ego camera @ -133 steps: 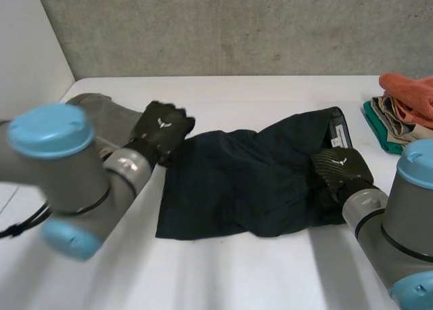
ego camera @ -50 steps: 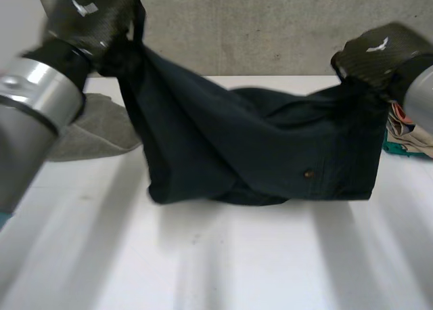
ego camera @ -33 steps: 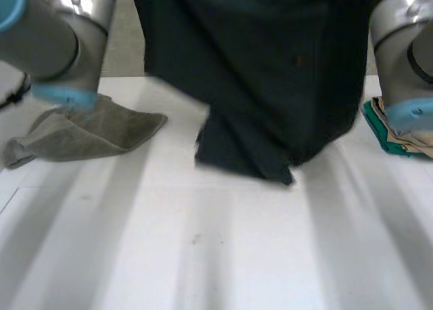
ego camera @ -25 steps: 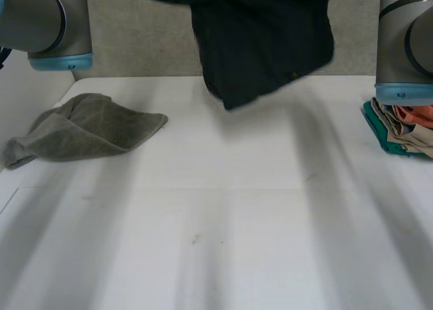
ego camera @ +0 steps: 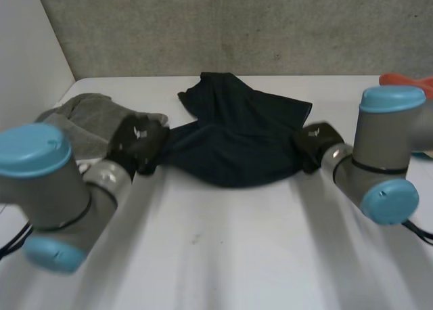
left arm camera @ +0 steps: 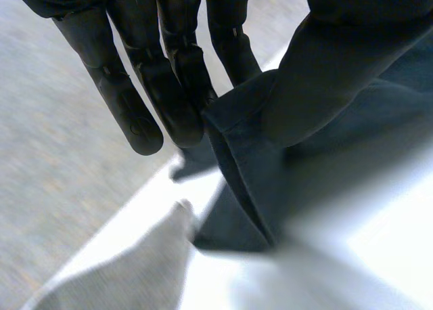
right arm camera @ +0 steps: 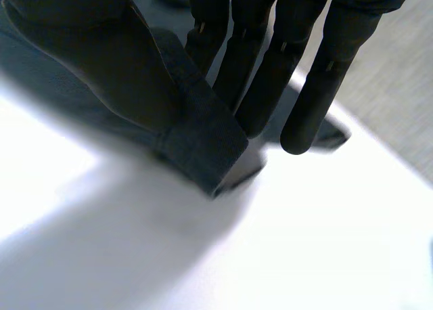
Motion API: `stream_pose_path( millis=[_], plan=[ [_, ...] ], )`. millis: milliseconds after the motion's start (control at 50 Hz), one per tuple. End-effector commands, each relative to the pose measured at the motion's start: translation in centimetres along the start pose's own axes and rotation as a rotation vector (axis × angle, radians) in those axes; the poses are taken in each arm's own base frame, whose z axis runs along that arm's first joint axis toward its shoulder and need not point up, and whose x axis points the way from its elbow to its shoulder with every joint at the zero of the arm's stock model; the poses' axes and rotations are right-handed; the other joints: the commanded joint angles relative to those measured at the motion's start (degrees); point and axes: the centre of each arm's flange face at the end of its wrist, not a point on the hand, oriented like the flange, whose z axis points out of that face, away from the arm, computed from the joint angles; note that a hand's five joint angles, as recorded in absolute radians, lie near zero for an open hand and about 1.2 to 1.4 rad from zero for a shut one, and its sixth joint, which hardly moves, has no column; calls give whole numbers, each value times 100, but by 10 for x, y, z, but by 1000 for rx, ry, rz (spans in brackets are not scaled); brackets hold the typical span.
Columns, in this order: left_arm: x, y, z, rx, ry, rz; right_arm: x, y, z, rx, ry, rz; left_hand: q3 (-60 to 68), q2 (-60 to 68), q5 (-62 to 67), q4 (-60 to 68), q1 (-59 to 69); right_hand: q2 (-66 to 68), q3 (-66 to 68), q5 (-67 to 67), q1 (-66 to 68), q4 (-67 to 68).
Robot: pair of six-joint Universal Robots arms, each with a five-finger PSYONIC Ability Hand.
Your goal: Fold the laundry.
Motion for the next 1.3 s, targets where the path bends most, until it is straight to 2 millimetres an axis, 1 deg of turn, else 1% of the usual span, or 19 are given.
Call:
stream_pose_path(
  millis=[20, 120, 240, 320, 360, 420, 460, 500, 520, 580, 640, 680, 780, 920, 1080, 1160, 1200, 1240, 1300],
  plan=[
    [18, -7, -74, -130, 129, 181, -5, 4, -60, -104, -46, -89, 1150, 1125, 1526, 1114, 1430, 1313, 1169, 1235, 1752, 1120],
    [24, -15, -121, -227, 233, 273, -12, 0, -110, -167, -104, -187, 1150, 1125, 1526, 1114, 1430, 1313, 1169, 1235, 1752, 1120],
    [37, -20, -183, -442, 492, 365, -19, 14, -173, -326, -229, -377, 1150, 1125, 1526, 1114, 1430, 1313, 1169, 1235, 1752, 1120],
    [47, -27, -202, -455, 613, 391, -26, 21, -189, -361, -291, -411, 1150, 1125, 1526, 1114, 1430, 1313, 1169, 1235, 1752, 1120],
    [47, -30, -199, -428, 612, 397, -27, 22, -188, -356, -288, -411, 1150, 1125, 1526, 1114, 1430, 1313, 1169, 1235, 1752, 1120],
    [44, -35, -182, -365, 557, 399, -27, 23, -183, -330, -266, -413, 1150, 1125, 1526, 1114, 1430, 1313, 1169, 1235, 1752, 1120],
    [44, -36, -158, -303, 504, 400, -26, 22, -176, -292, -236, -407, 1035, 1011, 1412, 1000, 1316, 1313, 1169, 1235, 1752, 1120],
    [44, -34, -139, -264, 465, 408, -27, 23, -171, -269, -213, -388, -2346, -2371, -1970, -2382, -2066, 1313, 1169, 1235, 1752, 1120],
    [43, -35, -119, -214, 417, 414, -29, 26, -165, -255, -194, -368, -4895, -4919, -4519, -4930, -4614, 1313, 1169, 1235, 1752, 1120],
    [36, -47, -96, -121, 338, 409, -31, 31, -157, -245, -181, -334, -5156, -5180, -4780, -5191, -4876, 1313, 1169, 1235, 1752, 1120],
    [28, -61, -63, -3, 249, 401, -34, 36, -151, -237, -175, -305, -5072, -5097, -4696, -5108, -4792, 1313, 1169, 1235, 1752, 1120],
    [26, -58, -34, 38, 207, 388, -36, 39, -149, -230, -174, -287, -5038, -5063, -4662, -5074, -4758, 1313, 1169, 1235, 1752, 1120],
    [32, -52, 15, 120, 233, 368, -36, 42, -141, -212, -154, -261, -4416, -4441, -4040, -4452, -4136, 1313, 1169, 1235, 1752, 1120],
    [37, -13, 79, 182, 364, 336, -33, 38, -134, -160, -113, -231, -3409, -3433, -3033, -3444, -3129, 1313, 1169, 1235, 1752, 1120],
    [39, 24, 111, 183, 404, 320, -31, 37, -131, -143, -95, -222, -2887, -2911, -2510, -2922, -2606, 1313, 1169, 1235, 1752, 1120],
    [46, 41, 118, 153, 424, 312, -30, 37, -130, -145, -93, -219, -2433, -2458, -2057, -2469, -2153, 1313, 1169, 1235, 1752, 1120],
    [47, 43, 118, 141, 431, 310, -30, 37, -130, -146, -92, -218, -1428, -1453, -1052, -1464, -1148, 1313, 1169, 1235, 1752, 1120],
    [47, 43, 117, 127, 427, 307, -29, 37, -130, -146, -89, -217, 1026, 1001, 1402, 990, 1306, 1313, 1169, 1235, 1752, 1120],
    [46, 41, 117, 96, 376, 309, -28, 36, -129, -138, -80, -217, 1150, 1125, 1526, 1114, 1430, 1313, 1169, 1235, 1752, 1120]
  ],
)
